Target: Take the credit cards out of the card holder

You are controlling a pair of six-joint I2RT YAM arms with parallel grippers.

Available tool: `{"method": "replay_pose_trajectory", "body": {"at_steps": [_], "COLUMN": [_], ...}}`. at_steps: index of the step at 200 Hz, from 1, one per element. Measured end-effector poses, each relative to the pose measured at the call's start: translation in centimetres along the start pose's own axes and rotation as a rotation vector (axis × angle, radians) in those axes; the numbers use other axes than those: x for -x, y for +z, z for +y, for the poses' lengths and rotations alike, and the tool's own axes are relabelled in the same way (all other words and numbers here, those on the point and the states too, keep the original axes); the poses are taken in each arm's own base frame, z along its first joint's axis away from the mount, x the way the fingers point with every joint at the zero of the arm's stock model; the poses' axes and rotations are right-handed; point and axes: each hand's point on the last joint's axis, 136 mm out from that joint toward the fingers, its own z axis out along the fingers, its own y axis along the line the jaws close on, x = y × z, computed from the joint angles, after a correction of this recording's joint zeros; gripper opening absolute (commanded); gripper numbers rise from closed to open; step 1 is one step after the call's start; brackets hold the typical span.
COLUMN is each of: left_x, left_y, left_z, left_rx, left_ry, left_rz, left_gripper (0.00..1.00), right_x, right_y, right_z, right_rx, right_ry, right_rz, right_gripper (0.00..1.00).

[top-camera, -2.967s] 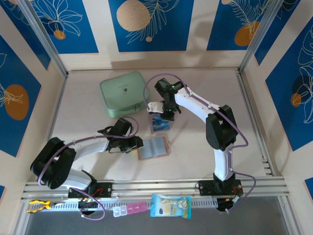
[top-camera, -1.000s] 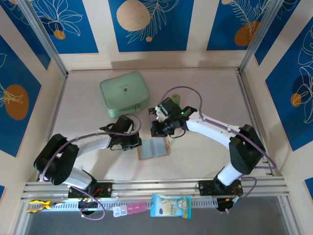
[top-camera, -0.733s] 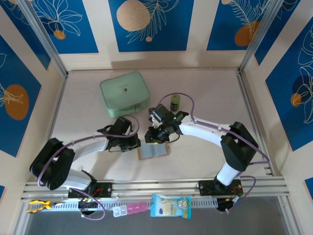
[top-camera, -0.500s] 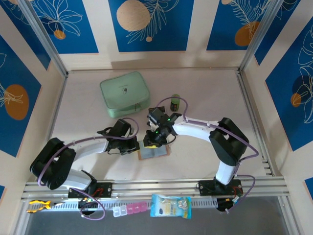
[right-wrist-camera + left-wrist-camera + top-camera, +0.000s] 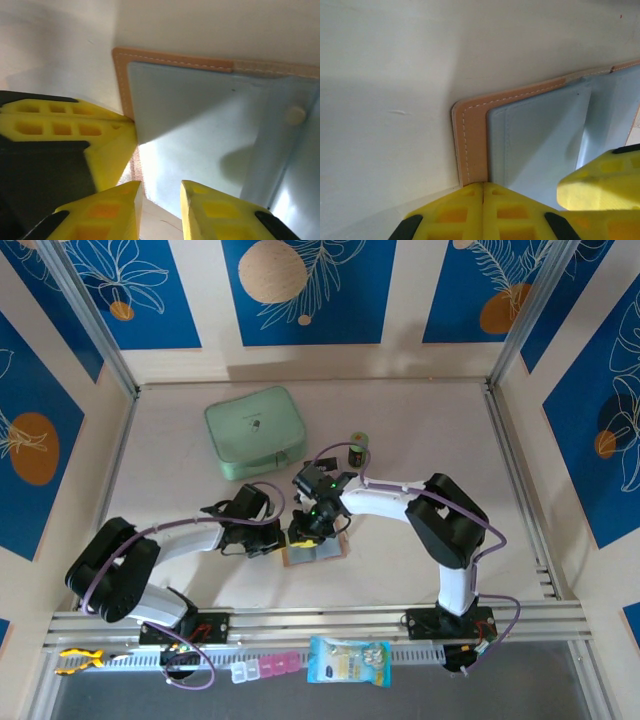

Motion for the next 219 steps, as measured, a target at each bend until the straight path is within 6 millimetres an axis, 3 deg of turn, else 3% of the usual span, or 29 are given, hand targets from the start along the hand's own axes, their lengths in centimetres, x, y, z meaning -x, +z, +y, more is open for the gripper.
{"method": "replay_pose_trajectory", "body": {"at_steps": [71, 142, 167, 207, 219], "left_x": [-0.1, 0.0, 0.3, 2.4, 3.5], "left_y": [0.1, 0.1, -0.1, -2.2, -3.4], "left_z": [0.0, -0.1, -0.3, -1.9, -2.3], "left_rx": [-0.001, -0.005, 0.009, 0.033, 0.041], "left_ry": [-0.001, 0.001, 0.009, 0.095, 0.120], "left_rz": [0.004, 0.005, 0.002, -0.080, -0.129], "left_gripper": [0.00, 0.00, 0.00, 0.23, 0.34], "right_x": [0.0, 0.3, 0.4, 1.4, 1.7], "right_y": [0.3, -1.0, -2.6, -7.4, -9.0], "right_z": [-1.8, -2.8, -2.4, -2.6, -3.1], "right_rx": [-0.069, -0.112, -0.107, -0.075, -0.070], "right_ry": [0.017, 0.019, 0.003, -0.014, -0.013], "right_rz": [0.002, -0.026, -0.062, -0.192, -0.235], "right_gripper": [0.26, 0.26, 0.26, 0.35, 0.48]}}
